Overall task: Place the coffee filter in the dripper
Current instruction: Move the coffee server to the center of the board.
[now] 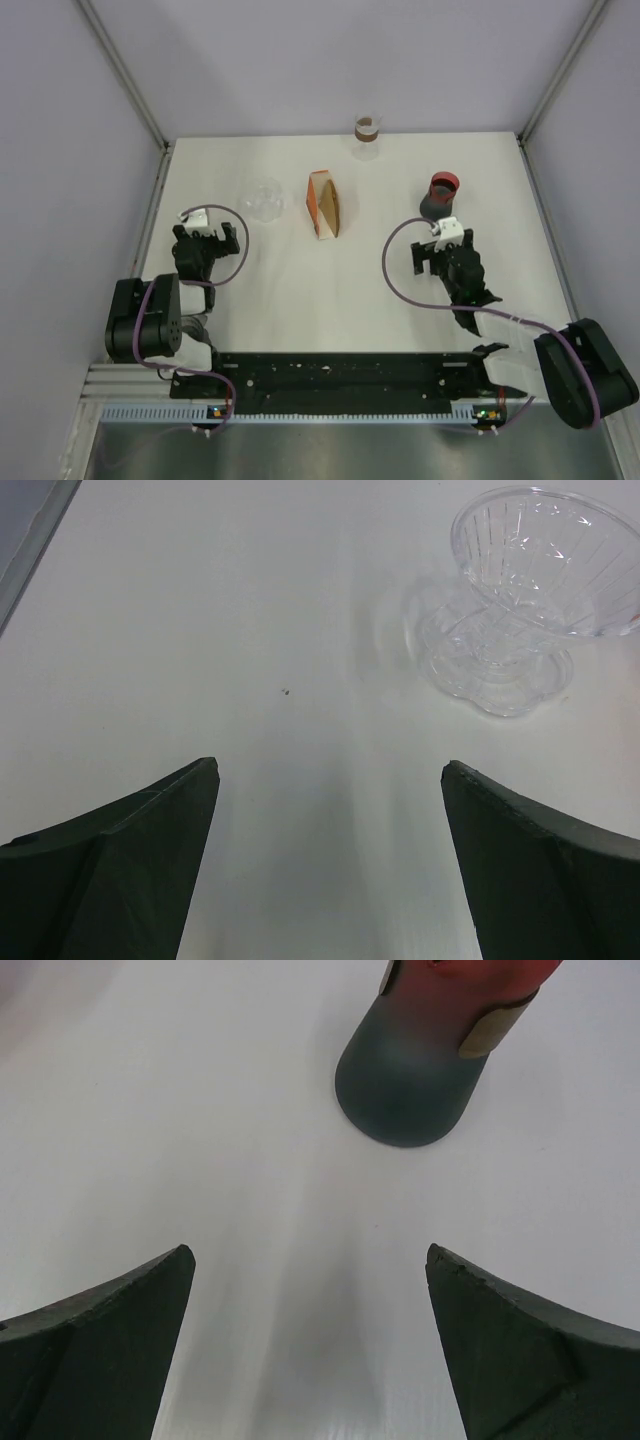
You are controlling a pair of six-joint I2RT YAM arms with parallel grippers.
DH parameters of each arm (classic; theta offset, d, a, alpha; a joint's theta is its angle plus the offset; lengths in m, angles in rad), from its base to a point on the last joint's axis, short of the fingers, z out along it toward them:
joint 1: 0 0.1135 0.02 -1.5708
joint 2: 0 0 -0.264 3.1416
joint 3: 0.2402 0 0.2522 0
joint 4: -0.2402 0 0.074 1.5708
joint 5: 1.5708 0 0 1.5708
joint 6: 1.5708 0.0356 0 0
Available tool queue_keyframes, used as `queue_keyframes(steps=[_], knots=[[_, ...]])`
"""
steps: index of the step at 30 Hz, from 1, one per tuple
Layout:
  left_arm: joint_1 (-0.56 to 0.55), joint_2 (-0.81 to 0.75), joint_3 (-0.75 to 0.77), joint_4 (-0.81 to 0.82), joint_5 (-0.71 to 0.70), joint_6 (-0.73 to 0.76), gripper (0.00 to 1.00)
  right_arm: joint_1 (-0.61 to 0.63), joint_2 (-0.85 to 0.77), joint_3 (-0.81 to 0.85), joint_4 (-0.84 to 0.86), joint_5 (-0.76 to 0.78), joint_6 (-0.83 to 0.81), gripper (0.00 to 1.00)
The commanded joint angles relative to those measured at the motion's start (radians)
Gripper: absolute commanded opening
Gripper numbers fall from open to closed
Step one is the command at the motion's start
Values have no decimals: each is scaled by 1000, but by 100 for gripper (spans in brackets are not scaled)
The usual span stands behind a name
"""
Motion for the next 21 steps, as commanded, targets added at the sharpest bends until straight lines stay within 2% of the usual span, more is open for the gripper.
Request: queue_keyframes(steps=[1,4,6,11,13,14,16,17,19,21], knots=[[0,-8,12,64,7,4,99,-5,-20,69,-5,-8,-5,99],[0,-8,12,62,7,3,99,-5,-52,114,-67,7,9,99],[0,-8,12,62,7,3,99,-5,-77,148,-95,3,83,99],[0,-11,9,65,7,3,99,-7,-123,240,-111,-282,158,99],[1,-21,13,52,2,-3,99,-5,-127,301,-152,-349,221,99],[1,-45,34,0,-8,-10,99,-5,-126,347,-191,-390,233,99],[3,-118,115,-230,-22,-25,99,-7,-100,474,-346,-447,224,99],[3,-152,175,-337,-21,-20,99,-5,-78,558,-459,-424,221,99],[3,-191,292,-528,11,36,99,-7,-22,737,-711,-281,212,99],[4,-202,382,-687,-2,110,98,-11,30,851,-883,-10,198,99]])
